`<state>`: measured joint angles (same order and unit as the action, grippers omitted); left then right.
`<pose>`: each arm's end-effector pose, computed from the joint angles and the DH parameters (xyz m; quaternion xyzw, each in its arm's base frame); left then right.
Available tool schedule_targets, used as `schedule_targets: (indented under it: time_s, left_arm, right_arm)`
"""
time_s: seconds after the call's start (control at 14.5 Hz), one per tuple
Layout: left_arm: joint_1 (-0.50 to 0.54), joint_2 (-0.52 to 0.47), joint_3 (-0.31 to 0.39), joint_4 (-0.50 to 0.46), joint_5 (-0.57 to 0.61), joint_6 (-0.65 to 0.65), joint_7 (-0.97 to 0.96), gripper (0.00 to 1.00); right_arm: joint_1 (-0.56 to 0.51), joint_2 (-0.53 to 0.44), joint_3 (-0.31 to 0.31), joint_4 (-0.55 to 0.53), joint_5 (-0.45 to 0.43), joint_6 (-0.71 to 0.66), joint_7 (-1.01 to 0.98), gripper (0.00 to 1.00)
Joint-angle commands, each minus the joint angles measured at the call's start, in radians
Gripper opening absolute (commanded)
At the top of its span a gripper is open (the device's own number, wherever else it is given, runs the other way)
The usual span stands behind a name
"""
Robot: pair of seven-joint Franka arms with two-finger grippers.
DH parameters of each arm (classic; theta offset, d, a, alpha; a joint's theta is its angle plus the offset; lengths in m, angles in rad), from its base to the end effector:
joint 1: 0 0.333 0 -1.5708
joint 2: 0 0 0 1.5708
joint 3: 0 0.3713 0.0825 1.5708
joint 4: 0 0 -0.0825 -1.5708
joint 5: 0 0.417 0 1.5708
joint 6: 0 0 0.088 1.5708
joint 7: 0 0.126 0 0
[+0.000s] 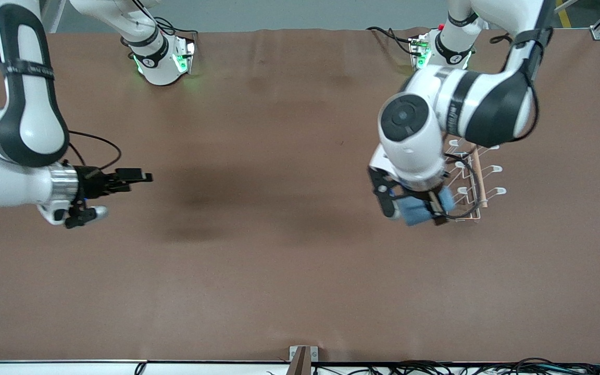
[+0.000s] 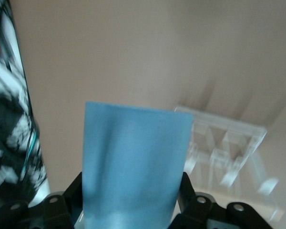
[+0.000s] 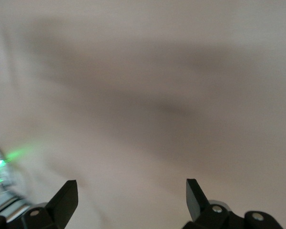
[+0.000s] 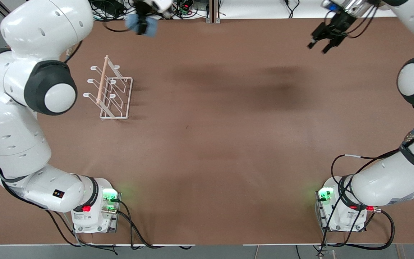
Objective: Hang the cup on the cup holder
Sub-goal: 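Move the cup with the left gripper over the cup holder hooks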
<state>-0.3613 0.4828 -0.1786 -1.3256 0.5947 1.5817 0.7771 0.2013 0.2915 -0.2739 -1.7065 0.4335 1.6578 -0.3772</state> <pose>0.6760 -0.2917 0.4824 -0.7424 0.6123 0.1349 0.2360 0.6461 0.0176 0.4315 -0.9681 -0.0935 0.1172 0.2010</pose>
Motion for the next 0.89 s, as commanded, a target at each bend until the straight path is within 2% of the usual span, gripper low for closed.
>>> schedule_targets:
  time_s: [0.0, 0.14, 0.34, 0.55, 0.83]
  left_arm:
    - [-0.002, -0.015, -0.007, -0.069, 0.195, -0.064, 0.054, 0.22]
    - [-0.005, -0.024, -0.010, -0.121, 0.290, -0.081, 0.056, 0.21]
    - [-0.018, -0.052, -0.021, -0.242, 0.446, -0.081, 0.057, 0.20]
    - [-0.021, -0.052, -0.021, -0.319, 0.520, -0.083, 0.056, 0.20]
    - [-0.053, -0.041, -0.022, -0.389, 0.608, -0.135, 0.054, 0.21]
  right_arm:
    - [0.006, -0.031, -0.056, 0.086, -0.152, -0.007, 0.039, 1.00]
    - [-0.002, -0.028, -0.062, 0.201, -0.222, -0.080, 0.090, 1.00]
    - [-0.026, -0.022, -0.068, 0.356, -0.248, -0.162, 0.090, 1.00]
    - [-0.043, -0.026, -0.067, 0.396, -0.343, -0.165, 0.081, 1.00]
    - [-0.042, -0.069, -0.067, 0.384, -0.349, -0.168, 0.096, 0.99]
